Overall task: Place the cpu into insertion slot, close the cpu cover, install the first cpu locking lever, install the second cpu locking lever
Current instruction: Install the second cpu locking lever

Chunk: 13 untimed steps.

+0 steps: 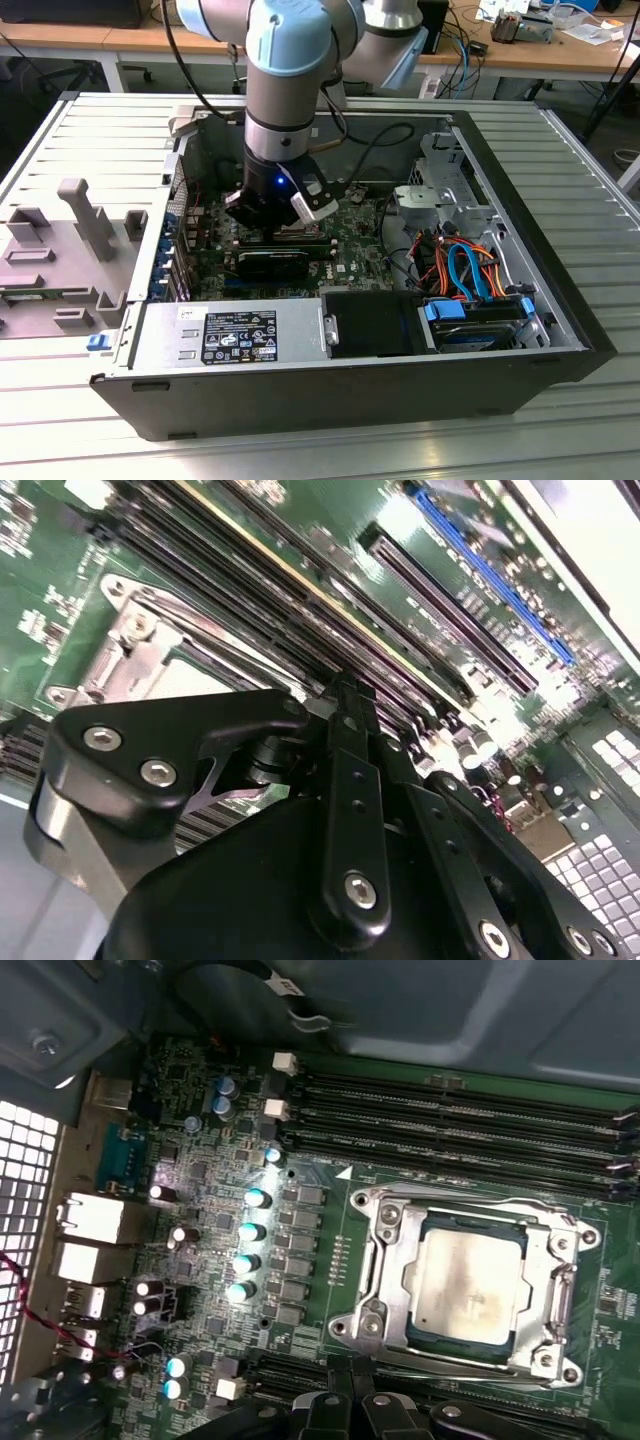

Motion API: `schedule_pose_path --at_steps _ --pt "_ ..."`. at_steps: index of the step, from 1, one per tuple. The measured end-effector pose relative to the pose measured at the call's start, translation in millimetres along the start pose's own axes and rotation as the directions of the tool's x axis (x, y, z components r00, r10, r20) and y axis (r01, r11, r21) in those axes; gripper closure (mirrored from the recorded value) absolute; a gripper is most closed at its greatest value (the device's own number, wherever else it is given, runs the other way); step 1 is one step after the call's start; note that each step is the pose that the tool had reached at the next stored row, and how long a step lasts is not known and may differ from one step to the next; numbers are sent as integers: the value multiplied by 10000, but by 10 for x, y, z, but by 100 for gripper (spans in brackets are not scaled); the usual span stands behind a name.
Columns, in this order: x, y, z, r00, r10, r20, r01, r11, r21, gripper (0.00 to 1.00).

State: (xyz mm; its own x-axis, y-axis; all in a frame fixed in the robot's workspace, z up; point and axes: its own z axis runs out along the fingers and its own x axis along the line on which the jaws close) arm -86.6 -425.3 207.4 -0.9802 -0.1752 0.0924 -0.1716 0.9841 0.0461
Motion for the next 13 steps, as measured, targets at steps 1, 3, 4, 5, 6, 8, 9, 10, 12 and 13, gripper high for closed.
schedule_pose_path --at_steps 1,3,4,5,6,8,9,10,12,13 --pt "13 2 2 10000 0 -1 0 10000 1 89" --pt "38 6 6 10000 0 -1 0 10000 1 89" --pt "53 10 8 10000 0 0 0 10000 1 89" --pt "62 13 10 10000 0 0 0 10000 1 89" --pt "75 16 11 10000 -1 0 1 10000 1 89" --pt "97 24 14 10000 0 -1 0 10000 3 89" --pt "97 39 16 10000 -10 -3 10 10000 4 89" --pt "93 58 19 10000 -37 -3 37 10000 6 89" --pt "87 88 24 9999 -100 -5 100 9999 12 89" --pt "82 112 30 9999 -156 -8 156 9999 17 89"
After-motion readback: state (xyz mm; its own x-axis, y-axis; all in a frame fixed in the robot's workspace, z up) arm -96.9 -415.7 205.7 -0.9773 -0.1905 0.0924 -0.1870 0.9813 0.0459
